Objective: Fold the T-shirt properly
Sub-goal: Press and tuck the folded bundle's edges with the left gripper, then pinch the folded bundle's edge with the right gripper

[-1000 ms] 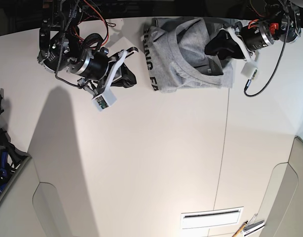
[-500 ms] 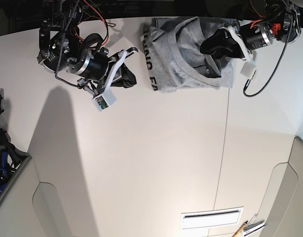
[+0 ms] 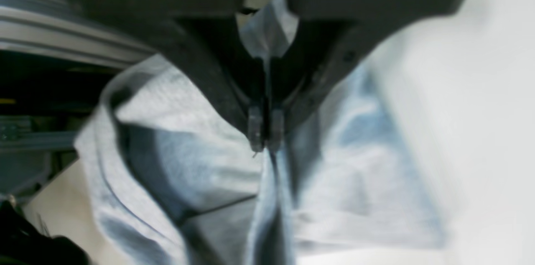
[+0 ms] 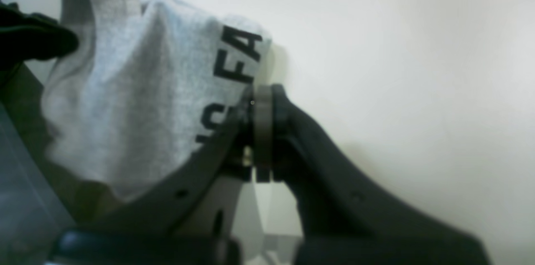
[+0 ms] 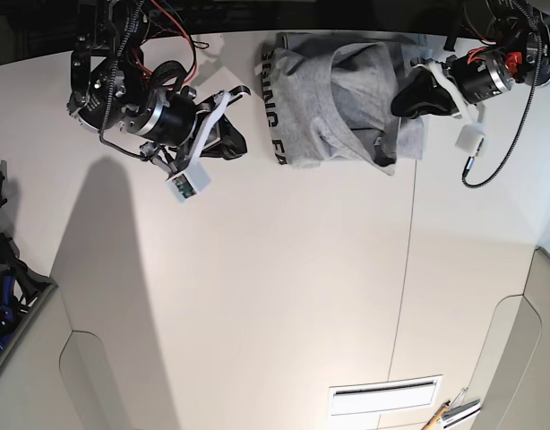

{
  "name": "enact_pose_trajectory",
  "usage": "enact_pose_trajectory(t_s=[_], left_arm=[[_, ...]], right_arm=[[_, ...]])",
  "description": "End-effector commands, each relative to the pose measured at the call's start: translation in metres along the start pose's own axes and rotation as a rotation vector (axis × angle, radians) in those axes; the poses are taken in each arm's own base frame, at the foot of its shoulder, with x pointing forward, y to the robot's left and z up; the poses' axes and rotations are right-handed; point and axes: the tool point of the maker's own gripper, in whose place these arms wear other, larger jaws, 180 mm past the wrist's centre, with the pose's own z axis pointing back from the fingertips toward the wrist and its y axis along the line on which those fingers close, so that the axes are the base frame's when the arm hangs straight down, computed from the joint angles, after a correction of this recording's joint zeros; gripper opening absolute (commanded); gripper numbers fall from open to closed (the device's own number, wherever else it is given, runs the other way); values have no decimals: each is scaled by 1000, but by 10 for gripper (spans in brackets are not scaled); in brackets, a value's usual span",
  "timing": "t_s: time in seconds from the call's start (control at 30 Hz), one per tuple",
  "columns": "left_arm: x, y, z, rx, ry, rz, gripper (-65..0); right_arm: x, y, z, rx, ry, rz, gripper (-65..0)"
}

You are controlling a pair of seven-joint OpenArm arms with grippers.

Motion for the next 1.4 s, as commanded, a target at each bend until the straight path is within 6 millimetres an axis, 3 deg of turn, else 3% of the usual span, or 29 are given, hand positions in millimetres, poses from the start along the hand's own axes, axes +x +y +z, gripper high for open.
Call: enact_pose_trajectory(t_s=[0.0, 0.17, 0.33, 0.4, 0.47, 0.6, 0.73, 0.87, 1.1, 1.2, 1.37], left_arm=[[12, 4, 9, 13, -35, -24, -650], [20, 21, 24, 72, -64, -26, -650], [28, 13, 26, 25, -105, -7, -634], [29, 12, 26, 23, -107, -8, -492], [30, 14, 28, 28, -101, -18, -415], [36, 25, 39, 66, -104, -37, -411], [38, 30, 56, 66, -123, -4, -411], [15, 9, 64, -49, -76, 71, -411], [-13, 12, 68, -14, -3, 107, -411], [-14, 12, 68, -14, -2, 110, -408], [-17, 9, 64, -28, 3, 119, -381]], right_arm=[[13, 3, 3, 12, -51, 14, -650], [13, 3, 3, 12, -51, 14, -650], [13, 3, 3, 12, -51, 15, -650], [13, 3, 3, 12, -51, 15, -650], [13, 3, 3, 12, -51, 14, -650], [16, 7, 3, 35, -63, 7, -650], [26, 33, 6, 174, -124, 37, -650], [30, 57, 4, 263, -139, 59, -650], [26, 96, -14, 315, -123, 171, -650], [16, 99, -30, 294, -89, 194, -650], [-19, 91, -55, 299, 18, 126, -650]])
